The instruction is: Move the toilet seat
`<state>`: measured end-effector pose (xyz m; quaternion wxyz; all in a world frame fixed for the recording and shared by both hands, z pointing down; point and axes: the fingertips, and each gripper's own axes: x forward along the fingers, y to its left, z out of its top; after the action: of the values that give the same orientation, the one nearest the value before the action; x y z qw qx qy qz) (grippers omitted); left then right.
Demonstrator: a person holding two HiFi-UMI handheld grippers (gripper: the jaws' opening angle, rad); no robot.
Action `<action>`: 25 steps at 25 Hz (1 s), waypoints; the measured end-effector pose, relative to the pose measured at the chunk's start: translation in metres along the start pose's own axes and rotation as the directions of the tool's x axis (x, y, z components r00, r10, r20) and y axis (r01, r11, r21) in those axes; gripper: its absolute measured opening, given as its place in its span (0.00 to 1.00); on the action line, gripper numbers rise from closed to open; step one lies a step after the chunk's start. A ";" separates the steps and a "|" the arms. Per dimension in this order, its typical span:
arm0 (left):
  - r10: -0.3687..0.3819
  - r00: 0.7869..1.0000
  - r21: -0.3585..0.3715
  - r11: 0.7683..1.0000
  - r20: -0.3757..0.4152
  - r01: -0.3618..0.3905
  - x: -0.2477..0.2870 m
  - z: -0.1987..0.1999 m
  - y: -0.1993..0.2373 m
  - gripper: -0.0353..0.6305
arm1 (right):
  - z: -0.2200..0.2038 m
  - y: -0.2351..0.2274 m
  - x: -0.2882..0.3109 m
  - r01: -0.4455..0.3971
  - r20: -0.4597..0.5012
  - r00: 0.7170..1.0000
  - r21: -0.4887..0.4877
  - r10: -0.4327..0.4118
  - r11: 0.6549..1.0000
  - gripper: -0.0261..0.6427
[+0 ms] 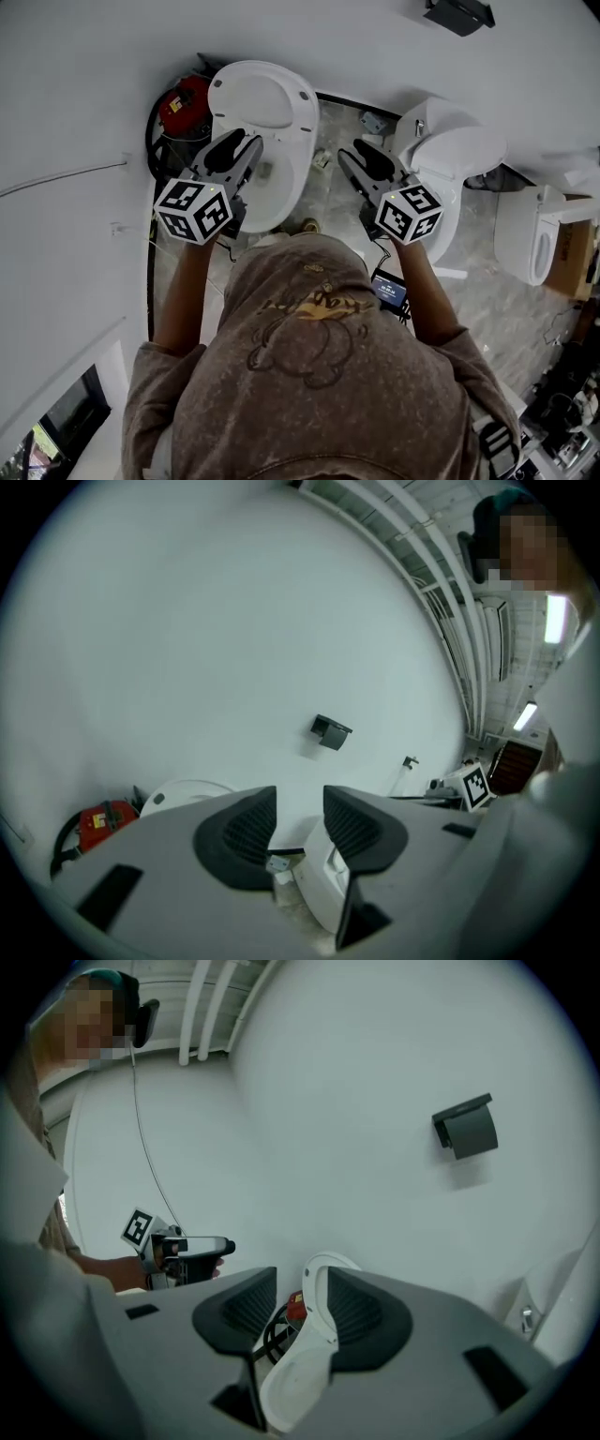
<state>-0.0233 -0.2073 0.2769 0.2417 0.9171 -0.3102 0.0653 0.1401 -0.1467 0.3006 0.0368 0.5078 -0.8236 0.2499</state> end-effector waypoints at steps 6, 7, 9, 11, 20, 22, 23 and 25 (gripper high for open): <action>0.078 0.990 -0.001 0.997 0.115 -0.078 -0.032 0.003 -0.008 0.27 | 0.026 0.014 -0.025 0.043 0.095 0.995 -0.064 -0.036 0.997 0.21; 0.078 0.989 0.003 0.997 0.123 -0.079 -0.033 0.003 -0.009 0.25 | 0.028 0.015 -0.027 0.046 0.102 0.994 -0.071 -0.038 0.996 0.19; 0.077 0.987 0.014 0.997 0.143 -0.079 -0.036 0.004 -0.010 0.21 | 0.029 0.018 -0.029 0.038 0.108 0.994 -0.064 -0.031 0.997 0.12; 0.078 0.981 0.016 0.996 0.176 -0.082 -0.040 0.009 -0.012 0.11 | 0.028 0.017 -0.030 0.037 0.110 0.993 -0.058 -0.031 0.998 0.06; 0.034 0.984 0.121 0.991 0.173 -0.056 -0.041 0.007 -0.029 0.07 | 0.024 0.028 -0.034 0.009 0.106 0.994 -0.187 0.011 0.982 0.04; 0.028 0.983 0.146 0.988 0.182 -0.055 -0.040 0.004 -0.032 0.07 | 0.023 0.027 -0.035 0.013 0.110 0.994 -0.199 0.009 0.980 0.04; 0.024 0.982 0.155 0.986 0.190 -0.054 -0.038 0.002 -0.034 0.07 | 0.023 0.026 -0.036 0.018 0.120 0.993 -0.198 0.006 0.980 0.04; 0.021 0.978 0.171 0.984 0.208 -0.057 -0.036 -0.003 -0.037 0.07 | 0.022 0.022 -0.039 0.027 0.138 0.990 -0.198 0.000 0.980 0.04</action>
<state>-0.0295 -0.1612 0.2550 0.1249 0.9304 -0.3445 0.0025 0.1442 -0.1165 0.2609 0.0324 0.5231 -0.8416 0.1302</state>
